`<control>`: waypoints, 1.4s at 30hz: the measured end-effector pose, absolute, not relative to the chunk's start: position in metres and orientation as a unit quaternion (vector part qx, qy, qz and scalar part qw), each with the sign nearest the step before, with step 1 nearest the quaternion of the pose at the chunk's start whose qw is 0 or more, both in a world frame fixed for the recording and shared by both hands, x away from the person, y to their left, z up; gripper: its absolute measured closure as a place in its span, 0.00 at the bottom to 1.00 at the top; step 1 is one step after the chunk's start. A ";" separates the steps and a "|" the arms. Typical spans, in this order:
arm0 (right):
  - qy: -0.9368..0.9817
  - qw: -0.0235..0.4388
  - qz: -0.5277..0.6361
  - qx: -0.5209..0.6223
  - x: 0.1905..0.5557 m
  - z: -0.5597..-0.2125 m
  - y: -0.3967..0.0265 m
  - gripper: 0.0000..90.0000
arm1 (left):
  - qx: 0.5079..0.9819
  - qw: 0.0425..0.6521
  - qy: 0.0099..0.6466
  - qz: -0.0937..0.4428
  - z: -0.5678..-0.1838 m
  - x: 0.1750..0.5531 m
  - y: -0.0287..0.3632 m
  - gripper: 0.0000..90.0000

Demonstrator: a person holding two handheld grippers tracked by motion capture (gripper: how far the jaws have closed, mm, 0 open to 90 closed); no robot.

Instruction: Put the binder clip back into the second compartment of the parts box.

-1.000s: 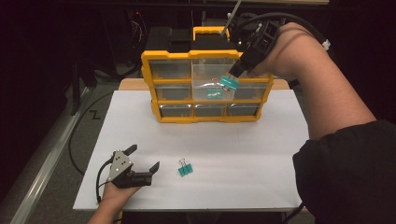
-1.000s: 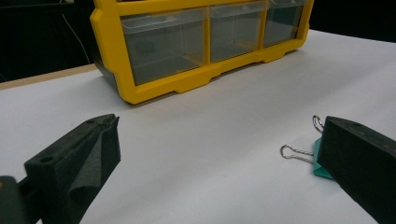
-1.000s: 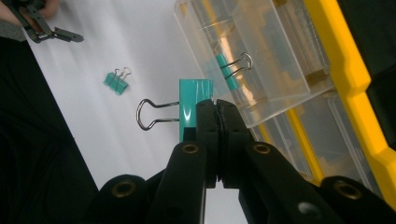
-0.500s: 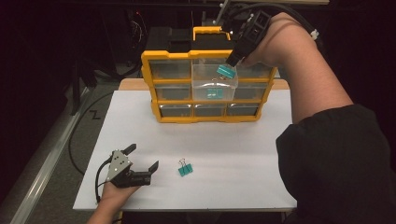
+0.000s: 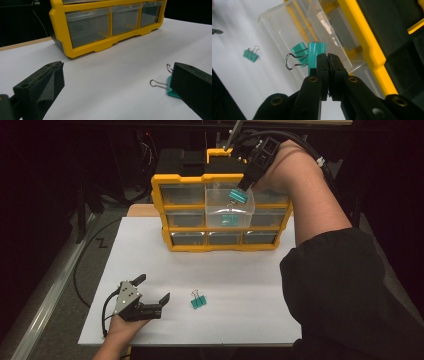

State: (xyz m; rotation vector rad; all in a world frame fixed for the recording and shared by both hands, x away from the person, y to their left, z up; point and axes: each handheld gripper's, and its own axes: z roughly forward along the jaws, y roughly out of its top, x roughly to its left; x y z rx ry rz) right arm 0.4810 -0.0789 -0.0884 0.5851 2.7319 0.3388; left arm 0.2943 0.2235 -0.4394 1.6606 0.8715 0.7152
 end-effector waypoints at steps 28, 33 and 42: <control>0.977 0.108 0.087 0.164 0.417 -0.125 -0.083 0.72 | 0.696 0.537 0.370 0.300 -0.440 0.294 0.222 0.00; 0.980 0.097 0.085 0.154 0.412 -0.146 -0.079 0.70 | 0.698 0.536 0.370 0.299 -0.440 0.294 0.222 0.00; 0.983 0.083 0.081 0.140 0.407 -0.182 -0.076 0.66 | 0.696 0.537 0.371 0.299 -0.440 0.295 0.222 0.00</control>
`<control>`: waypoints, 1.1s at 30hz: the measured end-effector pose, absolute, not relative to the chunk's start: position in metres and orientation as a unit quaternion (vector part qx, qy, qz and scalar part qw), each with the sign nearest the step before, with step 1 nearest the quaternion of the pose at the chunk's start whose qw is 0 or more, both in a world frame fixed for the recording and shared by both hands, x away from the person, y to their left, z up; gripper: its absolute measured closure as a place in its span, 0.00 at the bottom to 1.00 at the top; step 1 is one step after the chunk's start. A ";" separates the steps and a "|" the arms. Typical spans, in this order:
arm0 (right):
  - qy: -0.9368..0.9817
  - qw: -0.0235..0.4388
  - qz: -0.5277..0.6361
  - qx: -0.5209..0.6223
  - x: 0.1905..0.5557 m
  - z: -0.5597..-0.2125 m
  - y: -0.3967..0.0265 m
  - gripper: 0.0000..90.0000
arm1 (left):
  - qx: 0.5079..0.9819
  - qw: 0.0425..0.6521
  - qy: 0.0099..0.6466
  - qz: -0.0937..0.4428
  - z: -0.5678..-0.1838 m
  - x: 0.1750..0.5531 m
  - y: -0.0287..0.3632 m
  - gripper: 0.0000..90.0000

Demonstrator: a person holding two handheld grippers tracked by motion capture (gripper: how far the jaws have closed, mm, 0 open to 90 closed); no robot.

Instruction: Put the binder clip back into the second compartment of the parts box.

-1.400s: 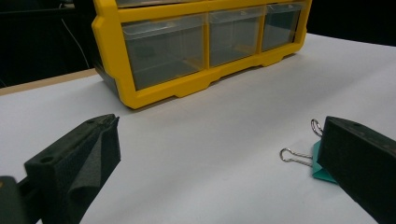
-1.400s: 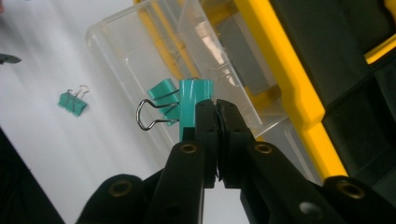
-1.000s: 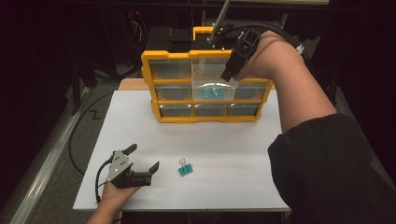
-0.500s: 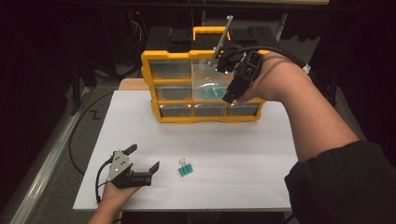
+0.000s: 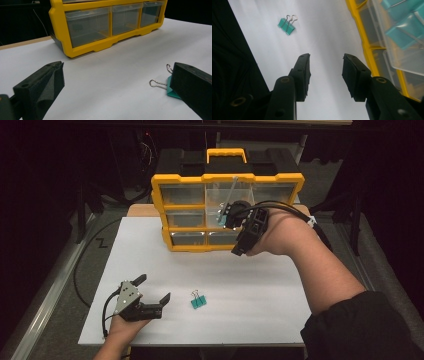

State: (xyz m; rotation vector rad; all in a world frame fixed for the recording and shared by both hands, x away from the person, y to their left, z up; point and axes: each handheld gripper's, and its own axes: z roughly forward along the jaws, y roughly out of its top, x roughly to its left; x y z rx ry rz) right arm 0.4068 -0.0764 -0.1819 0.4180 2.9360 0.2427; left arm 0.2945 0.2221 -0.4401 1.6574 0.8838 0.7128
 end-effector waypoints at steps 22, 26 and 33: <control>0.986 0.064 0.088 0.129 0.401 -0.263 -0.078 0.51 | 0.696 0.537 0.371 0.300 -0.440 0.294 0.222 0.00; 0.986 0.061 0.097 0.125 0.399 -0.277 -0.079 0.46 | 0.694 0.538 0.372 0.300 -0.440 0.294 0.222 0.00; 0.987 0.056 0.090 0.119 0.395 -0.298 -0.080 0.42 | 0.693 0.539 0.372 0.300 -0.440 0.294 0.223 0.00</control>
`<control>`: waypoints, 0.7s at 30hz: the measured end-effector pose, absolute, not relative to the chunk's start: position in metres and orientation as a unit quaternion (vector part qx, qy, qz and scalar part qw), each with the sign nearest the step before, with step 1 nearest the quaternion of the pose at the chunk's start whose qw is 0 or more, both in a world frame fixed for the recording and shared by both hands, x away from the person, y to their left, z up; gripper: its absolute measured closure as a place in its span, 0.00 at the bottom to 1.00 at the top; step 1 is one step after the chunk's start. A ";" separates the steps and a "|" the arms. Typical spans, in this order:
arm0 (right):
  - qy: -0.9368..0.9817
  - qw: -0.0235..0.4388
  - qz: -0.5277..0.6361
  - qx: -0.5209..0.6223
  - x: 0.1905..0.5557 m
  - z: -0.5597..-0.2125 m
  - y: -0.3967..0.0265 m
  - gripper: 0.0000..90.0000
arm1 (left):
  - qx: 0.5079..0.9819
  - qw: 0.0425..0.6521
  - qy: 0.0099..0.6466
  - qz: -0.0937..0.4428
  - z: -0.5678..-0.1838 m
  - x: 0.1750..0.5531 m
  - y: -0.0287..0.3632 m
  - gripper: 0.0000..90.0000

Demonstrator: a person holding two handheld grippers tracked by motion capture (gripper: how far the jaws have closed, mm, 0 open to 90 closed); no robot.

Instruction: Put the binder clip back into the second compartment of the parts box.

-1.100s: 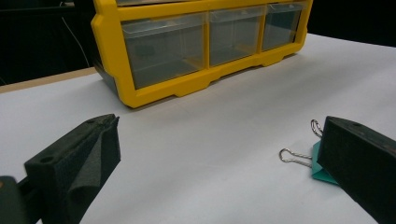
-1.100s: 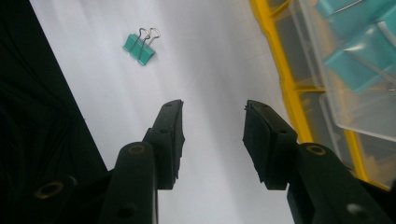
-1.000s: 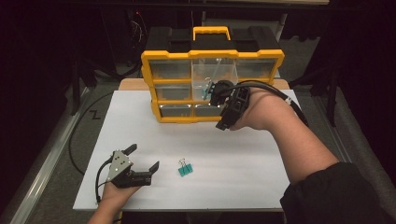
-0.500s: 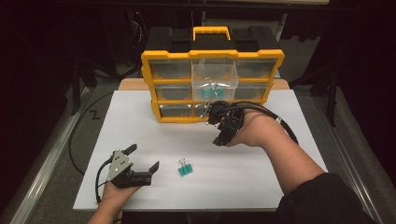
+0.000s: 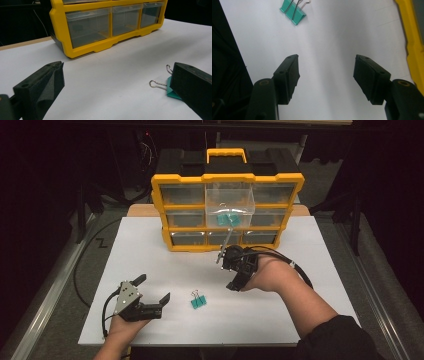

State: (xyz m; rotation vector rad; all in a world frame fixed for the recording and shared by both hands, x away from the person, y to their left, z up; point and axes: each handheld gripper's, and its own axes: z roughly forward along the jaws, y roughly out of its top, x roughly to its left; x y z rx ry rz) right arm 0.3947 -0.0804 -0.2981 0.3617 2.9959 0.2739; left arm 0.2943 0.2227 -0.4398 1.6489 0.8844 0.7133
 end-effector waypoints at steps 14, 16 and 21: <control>0.988 0.042 0.093 0.119 0.387 -0.348 -0.084 0.35 | 0.696 0.538 0.369 0.300 -0.440 0.294 0.222 0.00; 0.988 0.039 0.099 0.114 0.386 -0.354 -0.084 0.35 | 0.696 0.538 0.369 0.300 -0.440 0.294 0.222 0.00; 0.989 0.031 0.092 0.108 0.386 -0.369 -0.081 0.35 | 0.696 0.538 0.370 0.299 -0.440 0.294 0.222 0.00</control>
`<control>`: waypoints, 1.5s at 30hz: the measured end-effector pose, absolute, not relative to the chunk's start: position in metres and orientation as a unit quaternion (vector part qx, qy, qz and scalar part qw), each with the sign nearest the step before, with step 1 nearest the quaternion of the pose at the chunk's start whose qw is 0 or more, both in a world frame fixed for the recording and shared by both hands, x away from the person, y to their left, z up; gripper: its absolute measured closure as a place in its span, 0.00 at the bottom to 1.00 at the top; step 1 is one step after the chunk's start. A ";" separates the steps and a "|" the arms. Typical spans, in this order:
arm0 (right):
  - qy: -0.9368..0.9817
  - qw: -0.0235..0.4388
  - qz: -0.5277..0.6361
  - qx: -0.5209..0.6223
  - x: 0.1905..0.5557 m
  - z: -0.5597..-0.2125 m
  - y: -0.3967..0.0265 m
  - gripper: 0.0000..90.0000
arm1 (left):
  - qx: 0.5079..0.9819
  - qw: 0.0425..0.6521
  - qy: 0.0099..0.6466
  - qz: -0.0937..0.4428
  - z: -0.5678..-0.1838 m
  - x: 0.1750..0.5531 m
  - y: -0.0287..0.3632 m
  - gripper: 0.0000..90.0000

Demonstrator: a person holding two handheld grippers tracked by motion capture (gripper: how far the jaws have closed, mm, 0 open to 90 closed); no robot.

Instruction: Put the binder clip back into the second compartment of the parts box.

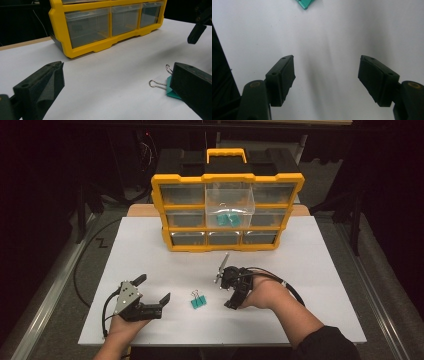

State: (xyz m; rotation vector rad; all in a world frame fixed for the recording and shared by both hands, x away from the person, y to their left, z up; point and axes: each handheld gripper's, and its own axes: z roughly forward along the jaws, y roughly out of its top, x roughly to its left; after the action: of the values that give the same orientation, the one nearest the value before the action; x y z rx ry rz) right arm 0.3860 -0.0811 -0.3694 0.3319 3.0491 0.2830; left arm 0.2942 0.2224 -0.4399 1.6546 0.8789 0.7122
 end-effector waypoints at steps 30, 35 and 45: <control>0.991 0.013 0.117 0.061 0.394 -0.380 -0.023 0.37 | 0.696 0.540 0.366 0.299 -0.439 0.294 0.223 0.00; 0.992 0.014 0.118 0.052 0.395 -0.379 -0.011 0.39 | 0.695 0.542 0.366 0.299 -0.439 0.294 0.223 0.00; 0.992 0.003 0.126 0.031 0.398 -0.379 0.007 0.55 | 0.696 0.543 0.363 0.297 -0.439 0.293 0.223 0.00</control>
State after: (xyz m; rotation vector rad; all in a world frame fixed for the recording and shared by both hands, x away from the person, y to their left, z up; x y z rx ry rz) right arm 0.3981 0.0074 -0.3794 0.0971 3.1086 0.3937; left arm 0.2933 0.2227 -0.4392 1.6530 0.8629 0.7046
